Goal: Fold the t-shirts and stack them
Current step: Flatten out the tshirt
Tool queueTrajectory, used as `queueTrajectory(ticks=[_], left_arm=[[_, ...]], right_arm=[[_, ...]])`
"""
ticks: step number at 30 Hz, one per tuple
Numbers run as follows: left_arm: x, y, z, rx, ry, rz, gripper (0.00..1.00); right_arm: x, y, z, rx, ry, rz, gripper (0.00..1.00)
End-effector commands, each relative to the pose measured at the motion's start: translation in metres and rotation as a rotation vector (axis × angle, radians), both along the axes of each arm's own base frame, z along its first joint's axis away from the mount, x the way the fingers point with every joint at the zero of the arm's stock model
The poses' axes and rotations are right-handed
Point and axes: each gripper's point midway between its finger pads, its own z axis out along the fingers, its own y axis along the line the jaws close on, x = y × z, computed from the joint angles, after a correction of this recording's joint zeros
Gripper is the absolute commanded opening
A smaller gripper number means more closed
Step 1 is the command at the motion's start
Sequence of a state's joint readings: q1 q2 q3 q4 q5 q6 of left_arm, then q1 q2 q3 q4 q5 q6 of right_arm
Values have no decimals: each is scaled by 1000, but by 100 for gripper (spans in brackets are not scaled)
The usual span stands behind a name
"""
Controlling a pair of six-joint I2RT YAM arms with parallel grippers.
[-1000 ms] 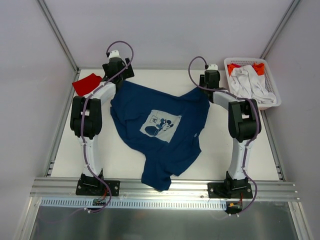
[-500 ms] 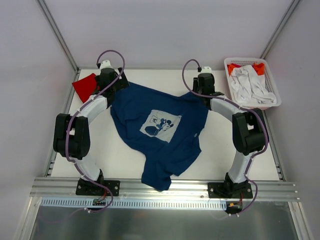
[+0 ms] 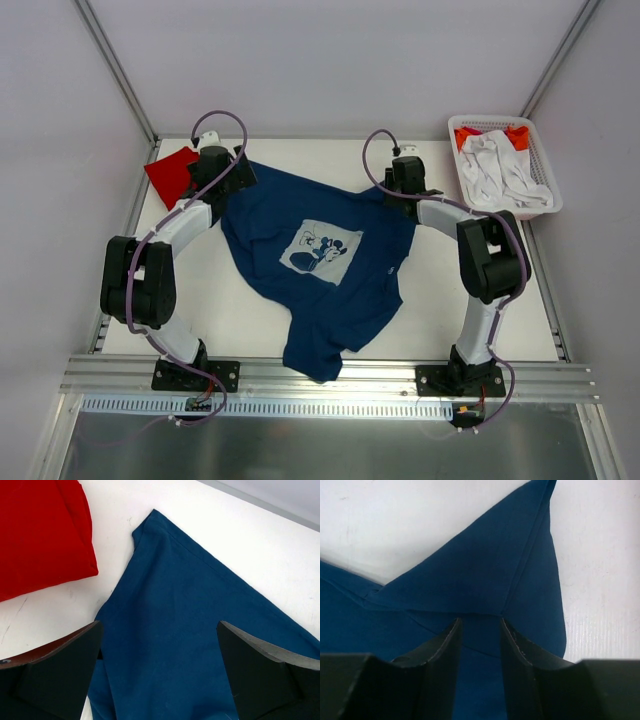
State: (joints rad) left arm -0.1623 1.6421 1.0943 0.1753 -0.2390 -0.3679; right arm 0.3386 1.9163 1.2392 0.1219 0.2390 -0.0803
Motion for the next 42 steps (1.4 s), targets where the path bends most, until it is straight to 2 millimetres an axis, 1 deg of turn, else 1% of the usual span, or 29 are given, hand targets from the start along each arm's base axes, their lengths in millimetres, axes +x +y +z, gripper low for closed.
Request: queueTrajectory(ticks=[1, 5, 11, 17, 25, 29, 36, 38, 42], left_arm=[[-2, -2, 23, -34, -60, 0, 99], [-4, -3, 26, -38, -63, -4, 99], [-5, -3, 30, -44, -72, -3, 99], [-5, -3, 35, -49, -82, -5, 99], [-8, -2, 36, -44, -84, -6, 99], [-9, -1, 38, -40, -85, -3, 99], [-9, -2, 33, -42, -75, -3, 99], [-9, -2, 34, -43, -78, -4, 99], [-10, -2, 37, -40, -82, -4, 99]], right_arm=[[11, -1, 6, 51, -24, -16, 38], [15, -6, 4, 78, -15, -31, 38], [18, -8, 7, 127, -12, -35, 38], [20, -7, 7, 184, -3, -46, 38], [24, -3, 1, 273, 23, -52, 37], [26, -5, -2, 304, 30, -62, 37], [30, -11, -3, 320, 29, -85, 37], [28, -7, -4, 342, 39, -62, 36], [29, -4, -8, 365, 49, -58, 36]])
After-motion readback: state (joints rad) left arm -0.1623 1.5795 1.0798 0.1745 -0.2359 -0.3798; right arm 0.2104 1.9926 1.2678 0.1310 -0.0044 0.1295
